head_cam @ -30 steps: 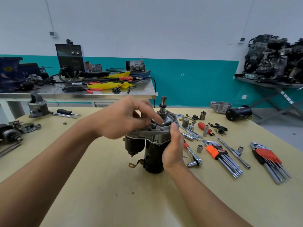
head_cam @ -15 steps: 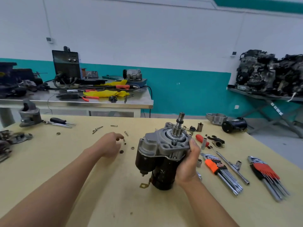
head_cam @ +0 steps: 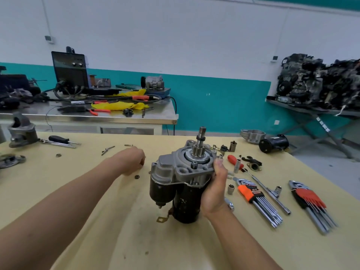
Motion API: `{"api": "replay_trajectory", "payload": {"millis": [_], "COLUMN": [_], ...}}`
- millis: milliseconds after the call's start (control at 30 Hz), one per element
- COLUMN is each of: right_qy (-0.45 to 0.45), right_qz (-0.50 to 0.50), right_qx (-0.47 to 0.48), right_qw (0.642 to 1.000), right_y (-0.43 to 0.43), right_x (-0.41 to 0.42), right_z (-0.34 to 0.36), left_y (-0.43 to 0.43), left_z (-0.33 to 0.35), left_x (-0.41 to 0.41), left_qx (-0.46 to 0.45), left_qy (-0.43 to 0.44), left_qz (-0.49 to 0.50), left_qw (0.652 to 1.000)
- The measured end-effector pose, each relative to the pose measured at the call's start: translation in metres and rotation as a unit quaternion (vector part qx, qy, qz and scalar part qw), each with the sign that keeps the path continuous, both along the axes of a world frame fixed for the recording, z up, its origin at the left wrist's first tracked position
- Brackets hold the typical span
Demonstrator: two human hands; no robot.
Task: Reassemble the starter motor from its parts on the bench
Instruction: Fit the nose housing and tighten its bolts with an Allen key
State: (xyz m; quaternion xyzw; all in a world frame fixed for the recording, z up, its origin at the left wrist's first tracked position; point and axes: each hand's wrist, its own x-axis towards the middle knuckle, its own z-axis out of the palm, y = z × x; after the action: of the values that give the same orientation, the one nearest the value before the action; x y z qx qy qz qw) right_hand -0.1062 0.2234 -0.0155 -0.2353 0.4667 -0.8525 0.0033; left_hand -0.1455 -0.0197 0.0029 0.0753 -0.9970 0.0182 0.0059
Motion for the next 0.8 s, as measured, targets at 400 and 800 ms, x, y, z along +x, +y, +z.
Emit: {"api": "replay_trajectory", "payload": {"millis": [400, 800], "right_qy": [-0.001, -0.015], "right_qz": [0.037, 0.155], "right_qx": [-0.009, 0.031], "right_qw": [0.999, 0.987], "right_y": [0.001, 0.013], "right_x": [-0.001, -0.002], "right_z": [0.004, 0.012], "left_y": [0.025, 0.074], "left_z": [0.114, 0.152], "left_x": [0.036, 0.079], "left_qx": [0.488, 0.314], "left_qy": [0.161, 0.022], "left_qz": [-0.065, -0.215], "left_qw": [0.855, 0.924]}}
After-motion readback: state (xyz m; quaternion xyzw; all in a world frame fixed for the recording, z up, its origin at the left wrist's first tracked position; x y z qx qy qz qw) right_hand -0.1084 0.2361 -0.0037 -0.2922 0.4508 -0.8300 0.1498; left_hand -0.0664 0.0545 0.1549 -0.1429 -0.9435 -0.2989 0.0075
